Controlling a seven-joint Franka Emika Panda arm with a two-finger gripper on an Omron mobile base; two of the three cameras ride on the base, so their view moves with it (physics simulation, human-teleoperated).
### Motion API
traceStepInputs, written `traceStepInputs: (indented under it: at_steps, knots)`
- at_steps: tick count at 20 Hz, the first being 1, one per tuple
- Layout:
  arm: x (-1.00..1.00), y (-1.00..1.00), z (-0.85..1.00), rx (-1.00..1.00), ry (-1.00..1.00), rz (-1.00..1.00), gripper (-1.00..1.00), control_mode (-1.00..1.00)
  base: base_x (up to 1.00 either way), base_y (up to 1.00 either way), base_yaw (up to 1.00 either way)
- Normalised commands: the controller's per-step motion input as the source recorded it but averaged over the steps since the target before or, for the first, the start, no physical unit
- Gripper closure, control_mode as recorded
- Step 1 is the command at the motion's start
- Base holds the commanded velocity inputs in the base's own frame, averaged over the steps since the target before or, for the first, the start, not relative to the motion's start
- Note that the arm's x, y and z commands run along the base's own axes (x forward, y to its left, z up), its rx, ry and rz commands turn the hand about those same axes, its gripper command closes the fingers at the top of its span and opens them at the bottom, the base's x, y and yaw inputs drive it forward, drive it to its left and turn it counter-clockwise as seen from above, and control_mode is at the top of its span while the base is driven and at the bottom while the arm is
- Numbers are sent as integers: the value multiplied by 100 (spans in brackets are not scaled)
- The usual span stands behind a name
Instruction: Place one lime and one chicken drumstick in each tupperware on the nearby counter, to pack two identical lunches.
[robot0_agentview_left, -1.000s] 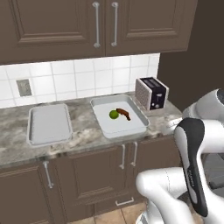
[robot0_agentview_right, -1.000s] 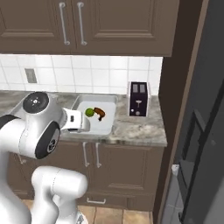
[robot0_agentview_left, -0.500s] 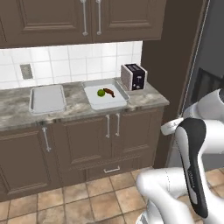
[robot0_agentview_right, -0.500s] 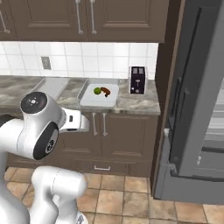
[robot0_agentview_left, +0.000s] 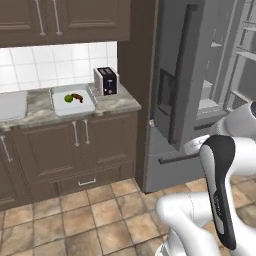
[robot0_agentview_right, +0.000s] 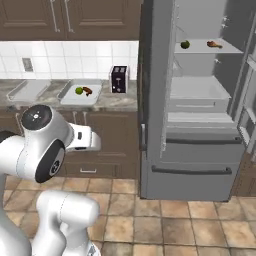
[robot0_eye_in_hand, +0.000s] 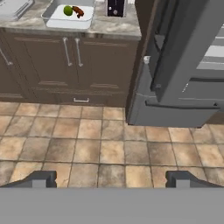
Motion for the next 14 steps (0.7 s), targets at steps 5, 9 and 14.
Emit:
traceStepInputs:
  at_steps: [5,9,14]
  knots:
    - [0,0,0,0,0,0,-100,100,1,-100,-14]
    - [0,0,0,0,0,0,-100,100,39,-100,-3]
    - [0,0,0,0,0,0,-100,100,53,-81,3]
